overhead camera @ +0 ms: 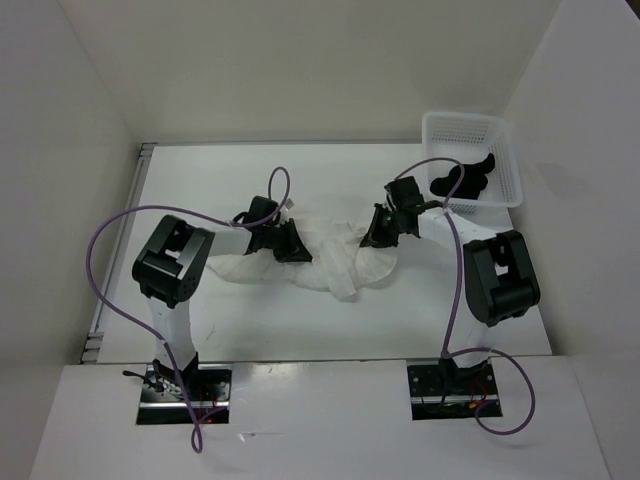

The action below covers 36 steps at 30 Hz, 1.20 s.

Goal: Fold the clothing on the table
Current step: Fold the skirt

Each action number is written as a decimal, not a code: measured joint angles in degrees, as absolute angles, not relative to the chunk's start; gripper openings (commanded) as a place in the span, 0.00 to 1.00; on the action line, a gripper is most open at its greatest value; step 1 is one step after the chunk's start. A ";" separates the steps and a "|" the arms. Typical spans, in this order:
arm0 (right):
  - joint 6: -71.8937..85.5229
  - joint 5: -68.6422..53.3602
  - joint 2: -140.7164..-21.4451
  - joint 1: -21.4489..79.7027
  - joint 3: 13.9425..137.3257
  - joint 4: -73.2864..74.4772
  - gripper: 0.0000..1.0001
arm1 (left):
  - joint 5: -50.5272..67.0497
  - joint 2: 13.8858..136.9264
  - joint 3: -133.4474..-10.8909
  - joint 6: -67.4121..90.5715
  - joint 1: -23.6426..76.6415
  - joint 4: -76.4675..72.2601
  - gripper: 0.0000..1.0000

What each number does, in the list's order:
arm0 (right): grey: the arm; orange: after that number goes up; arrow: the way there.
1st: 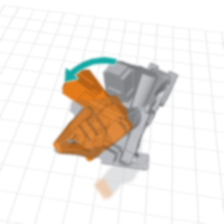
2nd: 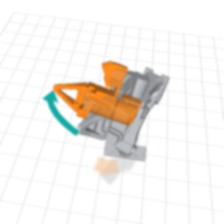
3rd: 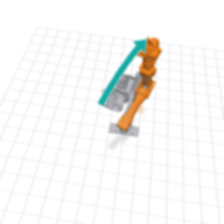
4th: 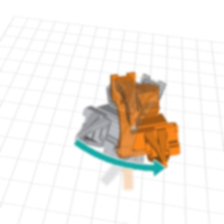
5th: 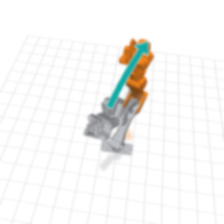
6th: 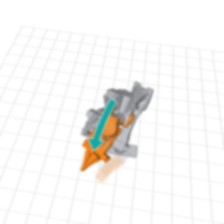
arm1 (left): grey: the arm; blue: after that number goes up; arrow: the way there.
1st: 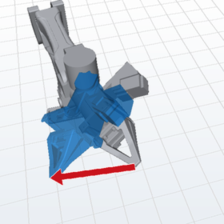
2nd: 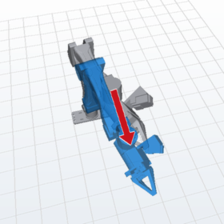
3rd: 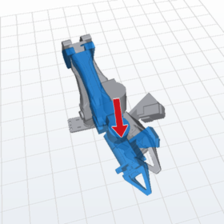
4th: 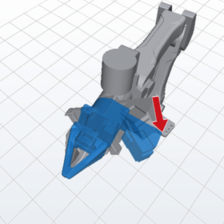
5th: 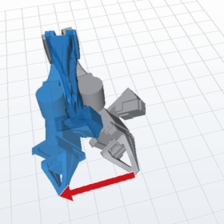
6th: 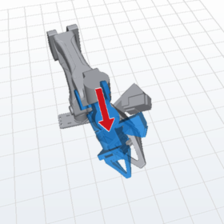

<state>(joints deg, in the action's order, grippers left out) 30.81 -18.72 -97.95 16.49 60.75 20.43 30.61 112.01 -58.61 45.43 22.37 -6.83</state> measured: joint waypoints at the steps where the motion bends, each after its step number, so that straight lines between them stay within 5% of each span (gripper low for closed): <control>1: 30.81 -18.72 -97.62 16.32 60.75 20.51 0.00 | 30.65 112.01 -58.61 45.47 22.39 -6.96 0.00; 18: 29.67 -17.28 -97.12 13.72 60.23 21.93 0.00 | 26.57 102.91 -59.16 44.29 20.71 0.49 0.00; 36: 27.00 -17.89 -85.25 7.79 58.54 28.47 0.00 | 27.64 115.00 -63.96 47.00 26.22 -5.78 0.00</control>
<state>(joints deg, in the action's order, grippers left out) 27.00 -17.89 -85.25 7.79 58.54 28.47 27.64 115.00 -63.96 47.00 26.22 -5.78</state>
